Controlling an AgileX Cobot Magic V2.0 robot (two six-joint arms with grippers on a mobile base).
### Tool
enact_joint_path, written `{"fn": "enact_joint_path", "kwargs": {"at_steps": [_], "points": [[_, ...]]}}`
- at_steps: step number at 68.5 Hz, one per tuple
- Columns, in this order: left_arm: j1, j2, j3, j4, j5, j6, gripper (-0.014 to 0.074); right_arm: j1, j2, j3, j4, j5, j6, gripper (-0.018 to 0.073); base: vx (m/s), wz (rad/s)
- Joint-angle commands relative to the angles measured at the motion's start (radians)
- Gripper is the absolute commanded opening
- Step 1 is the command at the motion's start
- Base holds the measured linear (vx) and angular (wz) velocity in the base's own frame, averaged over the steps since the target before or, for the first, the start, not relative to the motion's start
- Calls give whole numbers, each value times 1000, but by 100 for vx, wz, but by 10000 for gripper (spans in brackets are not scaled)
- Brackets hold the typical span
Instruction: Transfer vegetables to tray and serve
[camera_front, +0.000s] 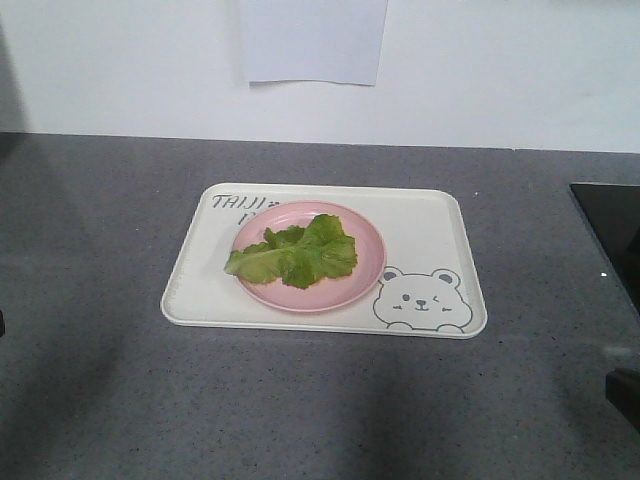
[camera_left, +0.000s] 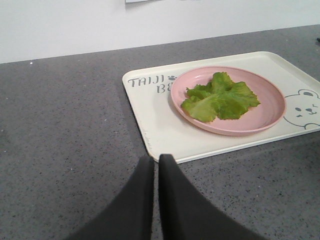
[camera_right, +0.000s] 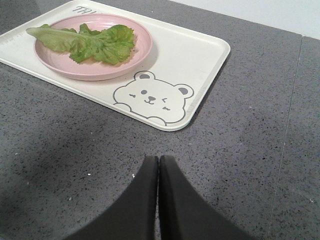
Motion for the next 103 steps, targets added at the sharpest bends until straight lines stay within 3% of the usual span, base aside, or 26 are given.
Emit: {"fn": "enact_joint_path", "kwargs": {"at_steps": [1, 14, 25, 36, 42, 52, 56, 63, 103], "points": [[-3, 1, -26, 4, -78, 2, -7, 1, 7, -26, 12, -60, -10, -6, 0, 0], [9, -29, 12, 67, -99, -2, -6, 1, 7, -26, 12, -60, -10, -6, 0, 0], [90, -121, 169, 76, -228, -61, -6, 1, 7, -26, 13, -60, -10, -6, 0, 0], [170, -246, 350, 76, -387, -63, -6, 1, 7, -26, 12, -60, -10, -6, 0, 0], [208, -324, 431, 75, -419, -66, -6, 1, 7, -26, 12, -60, -10, -6, 0, 0], [261, -453, 530, 73, -414, -101, -6, 1, 7, -26, 12, -60, -10, -6, 0, 0], [282, -507, 521, 74, -319, -117, -6, 1, 7, -26, 12, -60, -10, -6, 0, 0], [304, -546, 521, 76, -285, -114, -6, 1, 7, -26, 12, -53, -10, -6, 0, 0], [305, -543, 521, 76, -285, -114, -6, 1, 7, -26, 13, -36, -10, -6, 0, 0]]}}
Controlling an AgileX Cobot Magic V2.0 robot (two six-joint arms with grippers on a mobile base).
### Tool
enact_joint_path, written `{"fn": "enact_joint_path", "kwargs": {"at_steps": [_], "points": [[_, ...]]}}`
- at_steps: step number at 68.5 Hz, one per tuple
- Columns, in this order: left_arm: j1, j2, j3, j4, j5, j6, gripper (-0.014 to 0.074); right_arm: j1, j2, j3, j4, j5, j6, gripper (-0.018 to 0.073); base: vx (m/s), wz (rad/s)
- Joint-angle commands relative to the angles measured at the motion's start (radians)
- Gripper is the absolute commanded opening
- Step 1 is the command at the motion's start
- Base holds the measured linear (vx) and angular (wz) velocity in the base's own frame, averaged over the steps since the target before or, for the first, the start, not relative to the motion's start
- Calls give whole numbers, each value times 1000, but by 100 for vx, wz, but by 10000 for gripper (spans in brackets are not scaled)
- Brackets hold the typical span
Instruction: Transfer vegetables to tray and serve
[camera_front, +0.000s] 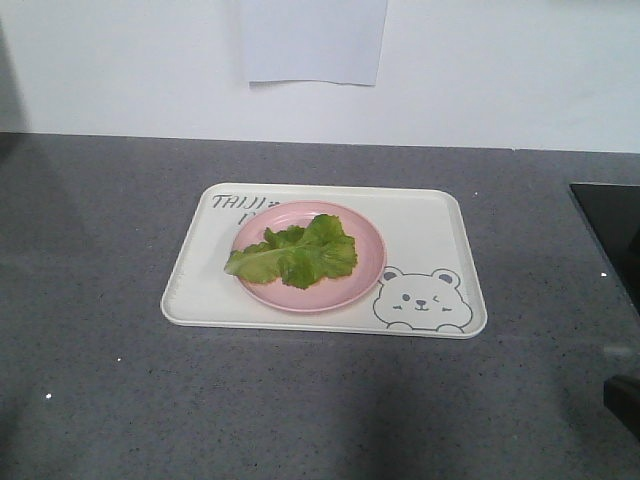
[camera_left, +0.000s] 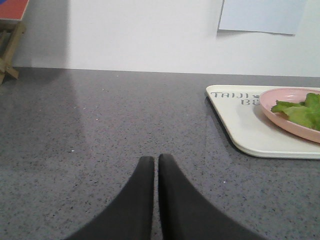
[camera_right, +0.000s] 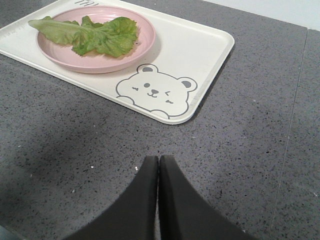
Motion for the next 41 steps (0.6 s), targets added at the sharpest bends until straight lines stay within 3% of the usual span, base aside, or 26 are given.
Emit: {"fn": "enact_joint_path", "kwargs": {"at_steps": [1, 41], "points": [[0, -15, 22, 1, -69, -11, -6, 1, 7, -26, 12, -60, -10, -6, 0, 0], [0, -15, 22, 1, -69, -11, -6, 1, 7, -26, 12, -59, -10, -6, 0, 0]]}}
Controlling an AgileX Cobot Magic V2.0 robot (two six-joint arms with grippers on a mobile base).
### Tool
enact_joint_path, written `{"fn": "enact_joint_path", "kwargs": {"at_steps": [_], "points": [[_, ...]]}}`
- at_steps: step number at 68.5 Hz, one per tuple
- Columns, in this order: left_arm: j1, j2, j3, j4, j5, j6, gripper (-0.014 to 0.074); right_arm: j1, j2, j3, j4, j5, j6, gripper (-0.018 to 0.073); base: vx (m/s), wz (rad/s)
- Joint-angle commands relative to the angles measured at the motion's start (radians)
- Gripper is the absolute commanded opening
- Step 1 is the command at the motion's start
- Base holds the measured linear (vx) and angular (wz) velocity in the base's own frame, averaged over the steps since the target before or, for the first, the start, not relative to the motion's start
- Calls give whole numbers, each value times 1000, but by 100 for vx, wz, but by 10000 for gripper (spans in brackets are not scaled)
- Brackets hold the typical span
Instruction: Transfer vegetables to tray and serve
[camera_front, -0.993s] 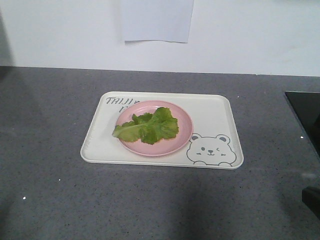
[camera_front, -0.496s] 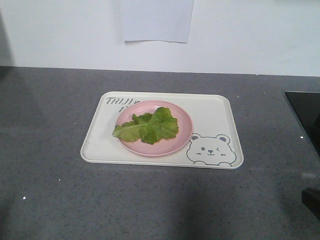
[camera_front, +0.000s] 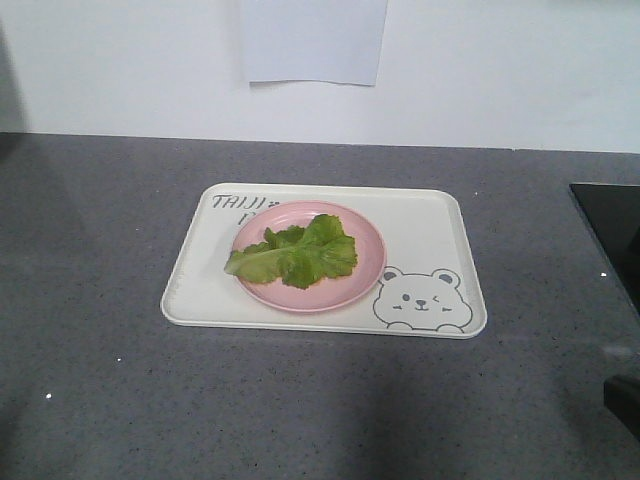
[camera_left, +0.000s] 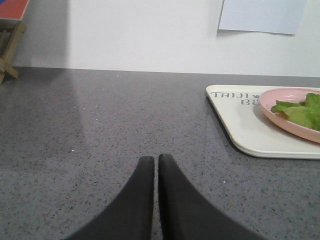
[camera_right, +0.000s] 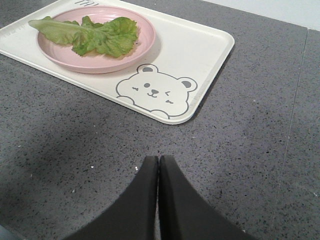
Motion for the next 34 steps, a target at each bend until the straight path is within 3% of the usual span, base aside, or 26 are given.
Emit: {"fn": "enact_joint_path", "kwargs": {"at_steps": [1, 24, 34], "points": [[0, -15, 22, 1, -69, -9, -6, 1, 7, -26, 12, -59, -10, -6, 0, 0], [0, -15, 22, 1, -69, -9, -6, 1, 7, -26, 5, -64, -10, -6, 0, 0], [0, -15, 22, 1, -69, -9, -6, 1, -34, 23, -93, -99, 2, -6, 0, 0]]}}
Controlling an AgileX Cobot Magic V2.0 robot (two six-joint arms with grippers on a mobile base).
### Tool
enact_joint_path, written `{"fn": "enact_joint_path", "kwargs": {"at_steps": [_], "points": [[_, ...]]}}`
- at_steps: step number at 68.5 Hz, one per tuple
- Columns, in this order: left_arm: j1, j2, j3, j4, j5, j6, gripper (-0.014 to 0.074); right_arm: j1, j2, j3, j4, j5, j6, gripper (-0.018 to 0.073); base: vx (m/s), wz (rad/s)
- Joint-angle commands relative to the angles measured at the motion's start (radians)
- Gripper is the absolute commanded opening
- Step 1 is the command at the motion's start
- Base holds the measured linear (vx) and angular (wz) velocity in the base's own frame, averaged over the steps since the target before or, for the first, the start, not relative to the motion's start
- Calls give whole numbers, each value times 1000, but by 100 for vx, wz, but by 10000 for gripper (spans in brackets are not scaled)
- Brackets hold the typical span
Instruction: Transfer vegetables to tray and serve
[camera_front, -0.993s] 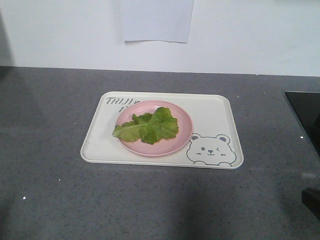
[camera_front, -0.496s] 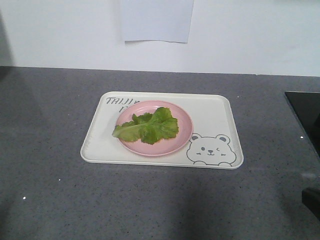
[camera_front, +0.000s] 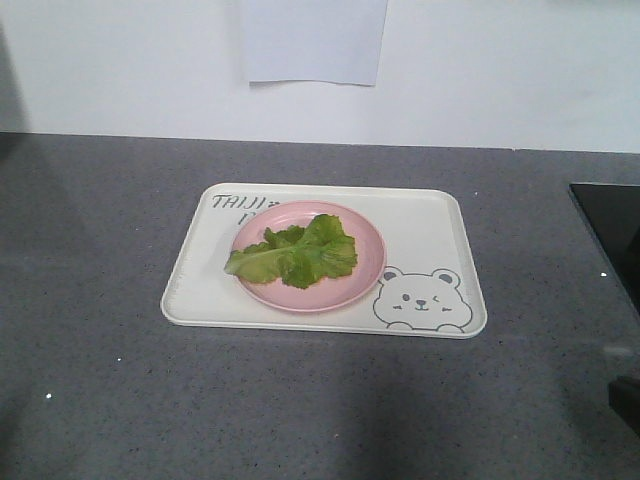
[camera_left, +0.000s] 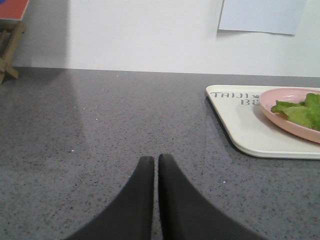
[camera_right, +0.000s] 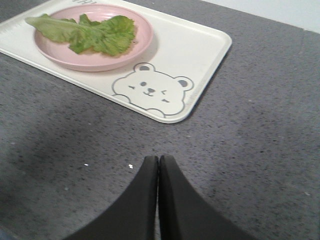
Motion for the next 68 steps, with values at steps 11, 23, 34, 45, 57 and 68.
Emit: {"fn": "enact_joint_path", "kwargs": {"at_steps": [11, 23, 34, 45, 57, 68], "points": [[0, -15, 22, 1, -69, -9, -6, 1, -174, 185, -136, -337, 132, -3, 0, 0], [0, -15, 22, 1, -69, -9, -6, 1, -353, 371, -324, -534, 360, -3, 0, 0], [0, -15, 22, 1, -69, -9, -6, -12, -416, 473, -412, -618, 534, -3, 0, 0], [0, -15, 22, 1, -69, -9, -6, -85, -417, 472, -399, -630, 567, -3, 0, 0], [0, -15, 22, 1, -69, -9, -6, -116, -417, 472, -391, -683, 566, -3, 0, 0], [0, -15, 22, 1, -69, -9, -6, -116, -417, 472, -391, -688, 566, -3, 0, 0]]}}
